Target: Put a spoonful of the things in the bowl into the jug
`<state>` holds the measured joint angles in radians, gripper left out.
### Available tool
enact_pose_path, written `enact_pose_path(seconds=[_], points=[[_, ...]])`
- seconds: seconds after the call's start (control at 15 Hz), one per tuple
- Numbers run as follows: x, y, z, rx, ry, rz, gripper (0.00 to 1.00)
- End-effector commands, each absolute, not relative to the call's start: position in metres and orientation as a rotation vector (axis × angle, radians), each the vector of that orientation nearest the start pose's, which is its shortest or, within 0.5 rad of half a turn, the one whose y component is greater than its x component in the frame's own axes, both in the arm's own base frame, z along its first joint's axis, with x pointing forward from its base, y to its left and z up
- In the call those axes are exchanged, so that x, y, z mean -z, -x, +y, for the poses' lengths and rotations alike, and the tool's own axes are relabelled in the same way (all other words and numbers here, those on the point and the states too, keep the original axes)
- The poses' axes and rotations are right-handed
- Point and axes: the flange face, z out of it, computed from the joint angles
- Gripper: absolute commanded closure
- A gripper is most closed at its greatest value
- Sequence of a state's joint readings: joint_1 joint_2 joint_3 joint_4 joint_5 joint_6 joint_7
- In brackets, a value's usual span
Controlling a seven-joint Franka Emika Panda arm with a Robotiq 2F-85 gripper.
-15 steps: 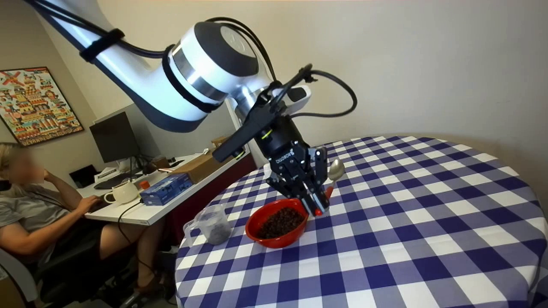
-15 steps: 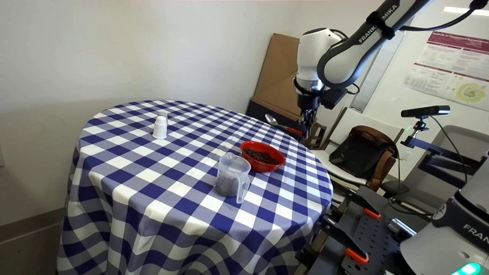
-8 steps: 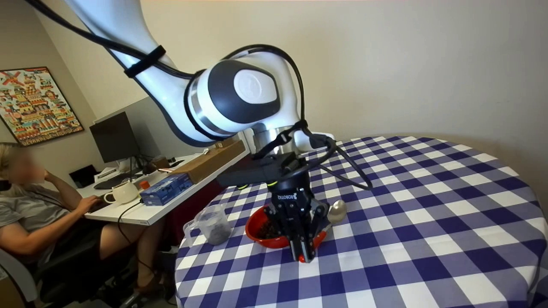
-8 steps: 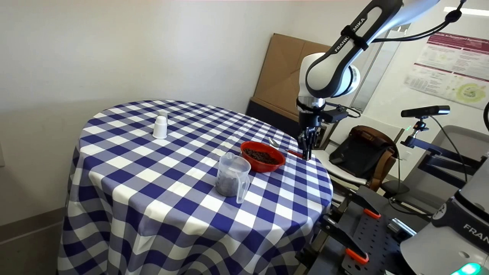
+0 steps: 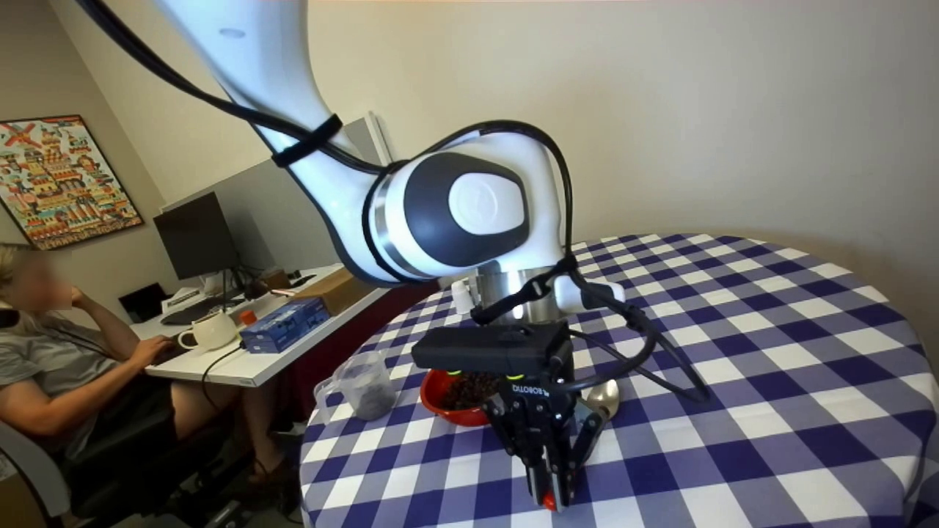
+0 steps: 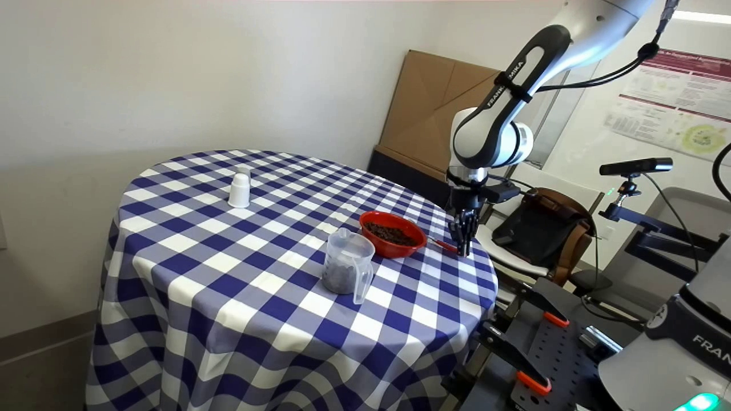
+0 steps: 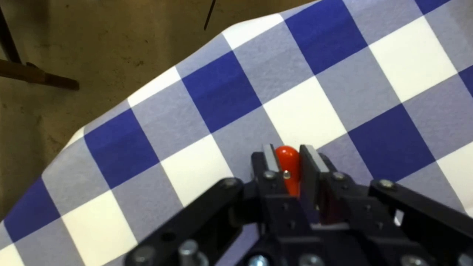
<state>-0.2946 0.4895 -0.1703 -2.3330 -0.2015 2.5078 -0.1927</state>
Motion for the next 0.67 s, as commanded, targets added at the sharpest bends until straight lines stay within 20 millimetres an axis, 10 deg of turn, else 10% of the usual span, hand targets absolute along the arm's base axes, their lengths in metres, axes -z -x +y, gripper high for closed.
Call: enact_pose_path(seconds=[0.0,0.33,0.6], points=[[-0.093,-0.426,-0.219,-0.520,3.149,0.043,0.48],[-0.124,-0.457,-0.190,-0.305,3.122,-0.004,0.12],[-0.189,-0.493,-0.161,0.000,3.133,-0.016,0.00]])
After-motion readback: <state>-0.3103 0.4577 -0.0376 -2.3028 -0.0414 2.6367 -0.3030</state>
